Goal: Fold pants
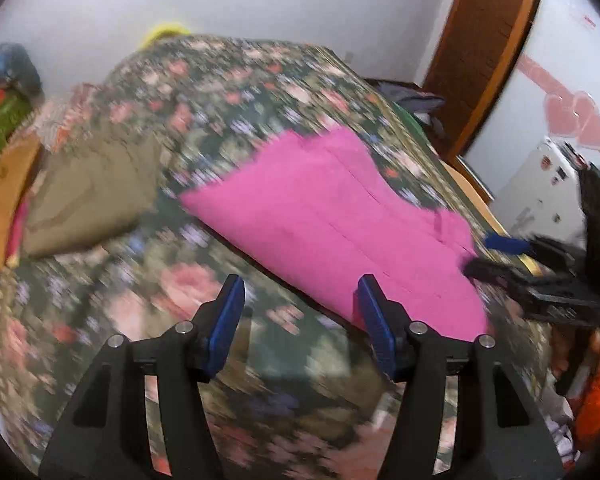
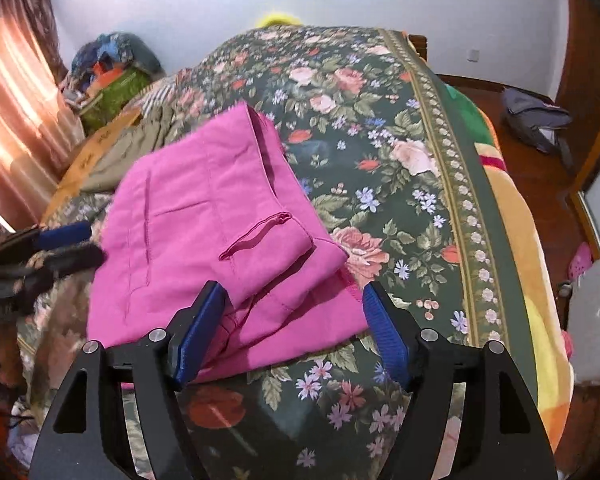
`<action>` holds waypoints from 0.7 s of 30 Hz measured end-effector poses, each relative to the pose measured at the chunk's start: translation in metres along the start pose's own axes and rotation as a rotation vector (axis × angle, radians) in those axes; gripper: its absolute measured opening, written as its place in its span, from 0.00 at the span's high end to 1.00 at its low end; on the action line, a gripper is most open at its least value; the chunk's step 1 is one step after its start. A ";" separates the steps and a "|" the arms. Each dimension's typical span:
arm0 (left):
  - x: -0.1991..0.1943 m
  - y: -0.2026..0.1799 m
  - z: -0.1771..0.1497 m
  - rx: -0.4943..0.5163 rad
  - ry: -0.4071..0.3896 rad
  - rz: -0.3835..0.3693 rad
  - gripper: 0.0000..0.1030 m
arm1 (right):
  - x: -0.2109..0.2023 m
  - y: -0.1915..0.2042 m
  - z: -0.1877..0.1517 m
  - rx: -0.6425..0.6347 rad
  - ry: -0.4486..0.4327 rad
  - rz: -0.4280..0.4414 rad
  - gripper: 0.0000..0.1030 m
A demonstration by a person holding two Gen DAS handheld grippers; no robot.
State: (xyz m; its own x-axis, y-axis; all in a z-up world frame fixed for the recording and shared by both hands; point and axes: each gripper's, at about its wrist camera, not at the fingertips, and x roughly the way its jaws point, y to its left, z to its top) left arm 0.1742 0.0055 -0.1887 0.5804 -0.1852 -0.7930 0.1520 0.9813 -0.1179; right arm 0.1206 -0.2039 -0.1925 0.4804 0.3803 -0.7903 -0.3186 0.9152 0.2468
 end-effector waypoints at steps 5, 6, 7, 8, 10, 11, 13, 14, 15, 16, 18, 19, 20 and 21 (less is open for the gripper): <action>0.018 0.038 0.035 -0.011 -0.026 0.072 0.34 | -0.012 0.000 -0.002 0.079 0.004 0.060 0.32; 0.023 0.043 0.039 -0.018 -0.022 0.069 0.34 | -0.012 0.003 -0.003 0.095 0.015 0.071 0.32; 0.032 0.049 0.045 -0.024 -0.011 0.063 0.33 | -0.012 0.007 -0.003 0.100 0.021 0.075 0.32; 0.042 0.054 0.050 -0.025 0.005 0.059 0.33 | -0.011 0.010 -0.004 0.103 0.024 0.074 0.31; 0.061 0.059 0.056 -0.010 0.039 0.068 0.33 | -0.007 0.015 -0.004 0.112 0.029 0.067 0.30; 0.072 0.060 0.057 0.000 0.061 0.071 0.33 | -0.005 0.016 -0.005 0.124 0.035 0.069 0.30; 0.092 0.065 0.057 0.008 0.100 0.048 0.33 | 0.001 0.014 -0.005 0.164 0.055 0.087 0.30; 0.098 0.067 0.056 0.007 0.108 0.036 0.33 | 0.004 0.013 -0.005 0.179 0.059 0.093 0.29; 0.102 0.069 0.054 0.005 0.116 0.016 0.33 | 0.007 0.012 -0.005 0.185 0.064 0.093 0.28; 0.105 0.071 0.054 -0.001 0.124 -0.009 0.33 | 0.011 0.011 -0.005 0.177 0.072 0.079 0.24; 0.111 0.078 0.054 -0.039 0.139 -0.073 0.37 | 0.019 0.006 -0.005 0.168 0.077 0.044 0.18; 0.113 0.082 0.053 -0.062 0.148 -0.111 0.44 | 0.022 0.003 -0.005 0.173 0.075 0.040 0.17; 0.114 0.084 0.051 -0.080 0.150 -0.145 0.47 | 0.024 -0.001 -0.005 0.182 0.076 0.041 0.17; 0.113 0.084 0.050 -0.081 0.142 -0.152 0.51 | 0.026 -0.005 -0.005 0.192 0.079 0.047 0.17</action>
State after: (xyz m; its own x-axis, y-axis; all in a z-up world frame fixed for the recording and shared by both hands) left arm 0.2922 0.0648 -0.2580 0.4366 -0.3279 -0.8378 0.1615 0.9447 -0.2855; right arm 0.1307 -0.1995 -0.2166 0.4005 0.4182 -0.8153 -0.1738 0.9083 0.3806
